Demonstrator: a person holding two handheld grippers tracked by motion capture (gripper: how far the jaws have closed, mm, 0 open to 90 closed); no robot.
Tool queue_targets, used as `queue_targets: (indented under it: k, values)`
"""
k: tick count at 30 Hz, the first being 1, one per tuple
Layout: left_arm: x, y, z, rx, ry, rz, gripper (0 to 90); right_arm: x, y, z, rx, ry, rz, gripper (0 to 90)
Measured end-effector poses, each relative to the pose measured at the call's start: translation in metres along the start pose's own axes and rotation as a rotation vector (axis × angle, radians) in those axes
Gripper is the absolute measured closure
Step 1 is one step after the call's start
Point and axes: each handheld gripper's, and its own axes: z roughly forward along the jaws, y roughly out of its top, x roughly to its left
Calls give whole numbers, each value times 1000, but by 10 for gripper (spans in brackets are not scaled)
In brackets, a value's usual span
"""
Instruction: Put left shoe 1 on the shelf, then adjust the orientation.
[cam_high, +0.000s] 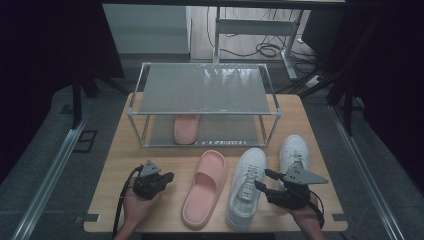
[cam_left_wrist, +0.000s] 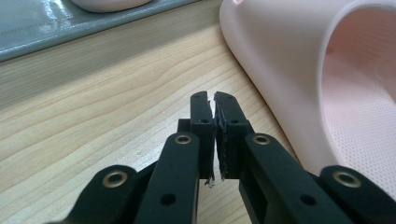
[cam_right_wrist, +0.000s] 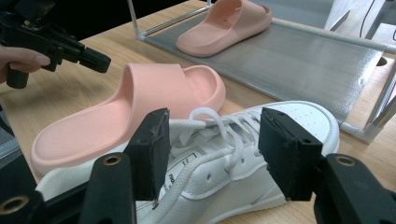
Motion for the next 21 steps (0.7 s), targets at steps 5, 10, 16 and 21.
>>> queue_targets:
  k: [5,10,16,21]
  values:
    - [-5,2,-2,-10,-3,11,871,0,0,0,-3,-1,2,446]
    - [-14,7,-9,-33,-23,28,871,0,0,0,-5,-1,-2,445]
    - [-32,15,-13,-51,-76,63,871,-1,1,-1,-4,-4,-2,446]
    - [-44,17,-11,-50,-130,65,871,0,0,-1,0,-1,-1,446]
